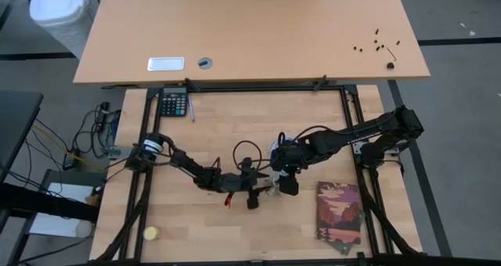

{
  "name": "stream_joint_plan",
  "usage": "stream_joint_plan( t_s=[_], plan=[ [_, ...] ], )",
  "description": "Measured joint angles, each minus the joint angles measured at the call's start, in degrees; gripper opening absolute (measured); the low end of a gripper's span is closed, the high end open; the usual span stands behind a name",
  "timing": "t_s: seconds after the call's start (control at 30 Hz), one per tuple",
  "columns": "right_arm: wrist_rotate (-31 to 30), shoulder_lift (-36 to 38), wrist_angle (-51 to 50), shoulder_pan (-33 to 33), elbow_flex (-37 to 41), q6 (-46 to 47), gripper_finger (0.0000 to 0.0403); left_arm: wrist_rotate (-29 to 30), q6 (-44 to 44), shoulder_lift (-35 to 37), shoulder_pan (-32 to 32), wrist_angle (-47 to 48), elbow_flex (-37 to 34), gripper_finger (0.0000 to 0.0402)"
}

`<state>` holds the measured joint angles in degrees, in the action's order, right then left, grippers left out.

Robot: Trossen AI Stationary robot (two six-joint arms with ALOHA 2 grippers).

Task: Screw lightbulb
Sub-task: Insert the lightbulb into the lamp socket

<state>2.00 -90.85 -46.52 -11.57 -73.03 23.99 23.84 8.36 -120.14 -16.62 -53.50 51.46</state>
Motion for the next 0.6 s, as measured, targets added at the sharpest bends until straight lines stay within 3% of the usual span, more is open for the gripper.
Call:
stream_joint_plan(
  t_s=[0.33,0.6],
  plan=[
    [-0.02,0.0,-0.15,0.0,0.0,-0.13,0.0279,-1.36,-0.85,-0.04,-0.2,2.89,3.52,0.032],
    [-0.02,0.0,-0.06,0.0,0.0,0.13,0.0279,-0.75,-2.31,-4.47,0.51,3.88,7.44,0.0329]
  ],
)
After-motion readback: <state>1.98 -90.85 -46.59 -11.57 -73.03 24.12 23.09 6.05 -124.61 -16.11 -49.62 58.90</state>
